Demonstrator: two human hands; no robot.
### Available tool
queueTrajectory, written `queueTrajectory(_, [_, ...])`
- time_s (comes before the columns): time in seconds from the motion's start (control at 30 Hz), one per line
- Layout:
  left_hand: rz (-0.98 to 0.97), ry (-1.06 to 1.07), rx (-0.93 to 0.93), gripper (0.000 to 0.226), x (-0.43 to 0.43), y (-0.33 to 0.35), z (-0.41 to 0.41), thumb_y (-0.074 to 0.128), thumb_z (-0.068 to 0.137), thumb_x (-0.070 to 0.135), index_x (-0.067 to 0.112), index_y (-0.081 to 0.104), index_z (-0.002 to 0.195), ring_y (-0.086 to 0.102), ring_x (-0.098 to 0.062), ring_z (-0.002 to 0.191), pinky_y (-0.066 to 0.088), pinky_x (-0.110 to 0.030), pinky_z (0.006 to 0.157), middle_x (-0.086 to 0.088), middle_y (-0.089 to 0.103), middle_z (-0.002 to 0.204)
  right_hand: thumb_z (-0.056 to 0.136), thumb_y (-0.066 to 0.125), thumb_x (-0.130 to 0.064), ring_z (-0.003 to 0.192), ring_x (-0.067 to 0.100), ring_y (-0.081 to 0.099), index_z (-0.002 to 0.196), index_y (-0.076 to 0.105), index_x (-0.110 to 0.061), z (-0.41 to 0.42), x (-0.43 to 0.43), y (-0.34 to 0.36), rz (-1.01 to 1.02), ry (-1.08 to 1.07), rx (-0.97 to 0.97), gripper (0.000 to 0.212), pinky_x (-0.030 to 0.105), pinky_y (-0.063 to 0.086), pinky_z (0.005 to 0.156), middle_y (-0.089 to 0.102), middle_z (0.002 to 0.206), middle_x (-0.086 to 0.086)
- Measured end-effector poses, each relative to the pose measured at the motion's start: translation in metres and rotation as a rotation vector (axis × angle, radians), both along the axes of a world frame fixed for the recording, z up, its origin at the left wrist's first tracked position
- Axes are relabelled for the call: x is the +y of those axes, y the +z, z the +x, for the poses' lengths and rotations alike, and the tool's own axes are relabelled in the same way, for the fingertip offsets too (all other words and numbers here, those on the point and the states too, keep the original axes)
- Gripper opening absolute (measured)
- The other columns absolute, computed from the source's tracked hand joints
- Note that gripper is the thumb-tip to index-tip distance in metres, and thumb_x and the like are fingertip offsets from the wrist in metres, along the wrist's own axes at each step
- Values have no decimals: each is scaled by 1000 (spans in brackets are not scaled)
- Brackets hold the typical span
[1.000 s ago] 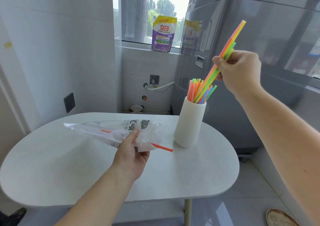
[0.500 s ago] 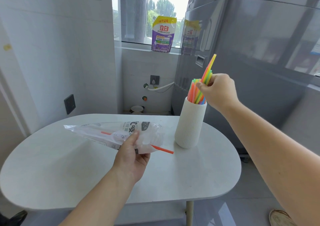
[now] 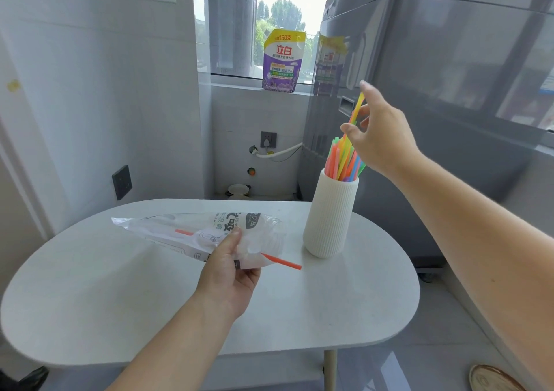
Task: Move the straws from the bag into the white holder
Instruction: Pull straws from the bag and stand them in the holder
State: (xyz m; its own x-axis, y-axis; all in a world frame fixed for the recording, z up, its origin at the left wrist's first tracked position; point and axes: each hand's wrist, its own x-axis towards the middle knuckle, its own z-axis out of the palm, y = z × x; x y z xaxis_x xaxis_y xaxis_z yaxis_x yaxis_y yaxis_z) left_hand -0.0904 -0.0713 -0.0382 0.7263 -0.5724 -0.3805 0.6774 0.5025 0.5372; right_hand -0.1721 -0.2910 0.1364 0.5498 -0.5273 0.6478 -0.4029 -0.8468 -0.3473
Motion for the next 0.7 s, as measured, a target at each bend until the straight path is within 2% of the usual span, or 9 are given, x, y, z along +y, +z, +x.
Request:
queueTrajectory(0.13, [-5,1,1,28,0,-1,1,71,94,16,17,66,122,77,-15,64,54,-22,43,-3,82,85,100,58,-22,105,30,65,132,63,-15,-3,-3,-11,-56,-27,128,34,49,58,88,72,113,11])
queueTrajectory(0.23, [-4,-2,3,27,-1,-2,1,71,94,16,18,66,120,77,-15,65,54,-22,44,-3,82,85,103,47,-20,114,35,57,118,70,-9,-5,-1,-24,-130,-67,289,30,49,52,94,71,120,14])
queueTrajectory(0.3, [-4,-6,2,26,-1,-3,2,71,93,17,18,67,119,77,-15,65,55,-22,44,-2,82,84,105,43,-24,128,35,48,130,62,-8,-7,0,-29,-169,-82,320,35,48,41,104,63,139,10])
queueTrajectory(0.37, [-8,-9,-6,27,-1,-4,2,72,93,18,18,68,119,77,-14,66,55,-22,45,-2,82,84,107,38,-32,146,30,33,153,38,-14,-9,3,-31,-161,-67,330,50,48,28,115,40,160,6])
queueTrajectory(0.43, [-16,-8,-13,31,0,-4,3,72,93,18,18,67,123,78,-14,68,55,-22,45,-2,82,87,107,32,-39,154,26,18,160,20,-16,-9,5,-34,-159,-65,445,59,45,16,122,21,168,4])
queueTrajectory(0.5, [-26,-4,-24,34,0,-3,3,72,93,18,18,66,127,78,-15,72,57,-23,47,-2,82,91,108,31,-41,156,26,12,160,19,-15,-11,8,-37,-148,-73,489,60,45,10,125,16,170,6])
queueTrajectory(0.53, [-28,-2,-31,36,0,-3,3,72,93,18,19,65,128,79,-15,74,57,-24,48,-2,82,93,107,34,-40,156,28,13,159,22,-13,-13,12,-38,-139,-66,424,59,45,11,125,18,169,8])
queueTrajectory(0.6, [-39,5,-47,38,0,-3,4,73,92,19,19,65,129,79,-15,79,59,-25,51,-2,82,100,106,42,-33,151,32,24,153,38,-10,-19,26,-38,-147,-41,169,53,46,21,121,32,163,12])
queueTrajectory(0.7, [-67,12,-84,39,0,-1,4,74,91,18,21,65,129,79,-15,88,61,-27,56,0,82,105,100,45,-32,127,33,46,129,61,-11,-28,58,-54,-73,18,-159,39,44,38,103,59,135,10])
